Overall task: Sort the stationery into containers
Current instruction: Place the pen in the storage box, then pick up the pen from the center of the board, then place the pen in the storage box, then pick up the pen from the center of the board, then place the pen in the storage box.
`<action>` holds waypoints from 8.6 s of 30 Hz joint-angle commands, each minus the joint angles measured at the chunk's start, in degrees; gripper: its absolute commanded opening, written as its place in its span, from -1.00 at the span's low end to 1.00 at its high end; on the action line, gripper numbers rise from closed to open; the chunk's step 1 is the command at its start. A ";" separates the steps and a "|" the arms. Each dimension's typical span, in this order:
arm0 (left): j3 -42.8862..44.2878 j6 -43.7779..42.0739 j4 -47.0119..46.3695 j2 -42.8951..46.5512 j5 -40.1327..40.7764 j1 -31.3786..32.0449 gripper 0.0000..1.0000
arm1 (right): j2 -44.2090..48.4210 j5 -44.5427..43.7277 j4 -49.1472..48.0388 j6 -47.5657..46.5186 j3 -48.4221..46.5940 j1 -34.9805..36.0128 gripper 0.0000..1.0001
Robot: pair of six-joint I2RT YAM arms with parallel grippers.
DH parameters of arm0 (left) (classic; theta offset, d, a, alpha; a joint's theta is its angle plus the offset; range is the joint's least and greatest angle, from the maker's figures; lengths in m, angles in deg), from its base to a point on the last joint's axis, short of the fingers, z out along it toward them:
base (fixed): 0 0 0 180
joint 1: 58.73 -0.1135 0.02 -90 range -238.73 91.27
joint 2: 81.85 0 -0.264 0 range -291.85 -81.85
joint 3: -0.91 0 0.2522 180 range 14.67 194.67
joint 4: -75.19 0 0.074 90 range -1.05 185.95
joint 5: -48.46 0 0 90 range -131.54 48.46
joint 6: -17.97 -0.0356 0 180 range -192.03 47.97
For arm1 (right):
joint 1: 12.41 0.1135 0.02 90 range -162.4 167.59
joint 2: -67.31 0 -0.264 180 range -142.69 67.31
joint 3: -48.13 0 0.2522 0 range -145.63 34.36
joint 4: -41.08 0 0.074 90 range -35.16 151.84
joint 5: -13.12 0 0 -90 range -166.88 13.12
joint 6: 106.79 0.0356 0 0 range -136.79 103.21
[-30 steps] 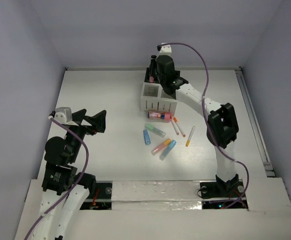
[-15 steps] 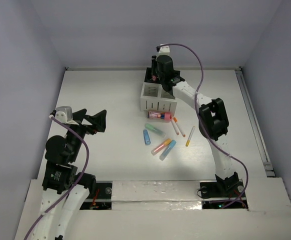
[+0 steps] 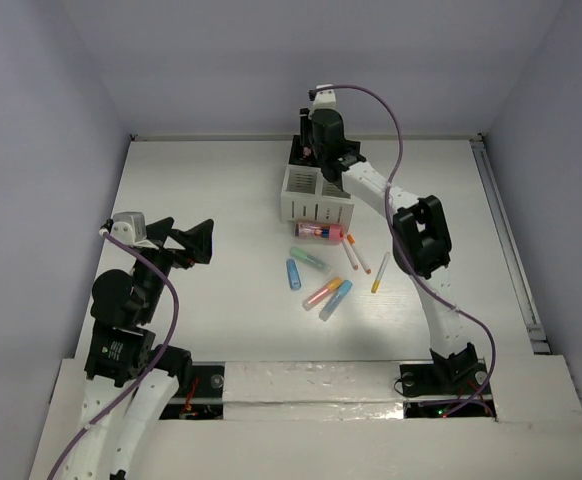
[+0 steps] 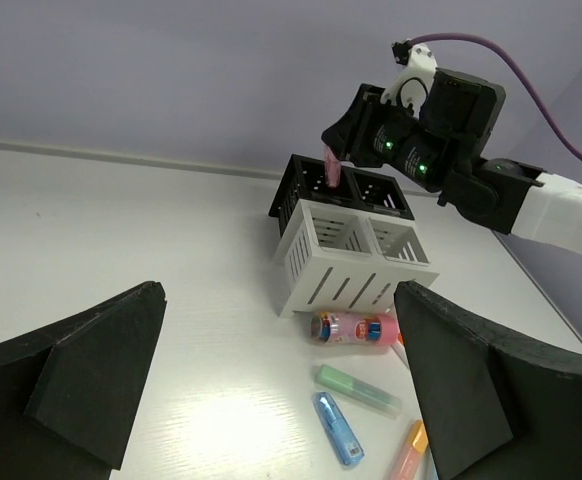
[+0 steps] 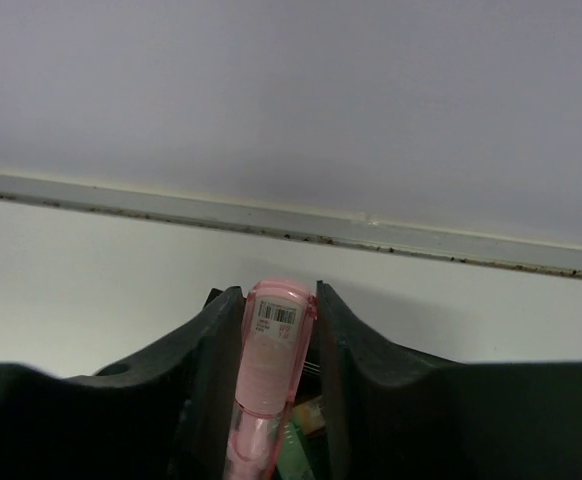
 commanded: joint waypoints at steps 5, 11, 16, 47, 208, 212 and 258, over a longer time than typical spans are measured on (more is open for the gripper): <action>1.80 -0.41 -2.74 -0.54 -1.04 -0.70 0.98 | 1.28 0.34 -4.07 -0.65 -0.37 0.32 0.16; 1.63 -0.23 -3.00 -0.28 -1.57 -1.23 0.98 | 9.52 3.32 -4.42 1.27 6.12 0.32 0.26; 1.62 -0.14 -3.18 0.51 -1.65 -1.76 0.98 | 22.36 10.00 -0.76 5.66 20.07 3.66 0.17; 1.62 -0.23 -3.00 1.13 -2.01 -1.23 0.98 | 29.33 16.07 18.78 18.59 51.31 20.54 0.13; 16.57 22.01 -13.20 -84.03 37.19 37.70 -0.39 | 84.87 24.34 5.07 24.92 83.13 -3.89 0.09; 14.64 22.18 -12.93 -83.60 38.07 37.70 -0.51 | 85.04 23.89 5.33 24.75 83.13 -3.89 0.09; 46.33 1.79 -20.76 -79.42 24.91 26.28 -1.00 | 88.64 22.22 3.57 26.68 85.50 -3.89 0.09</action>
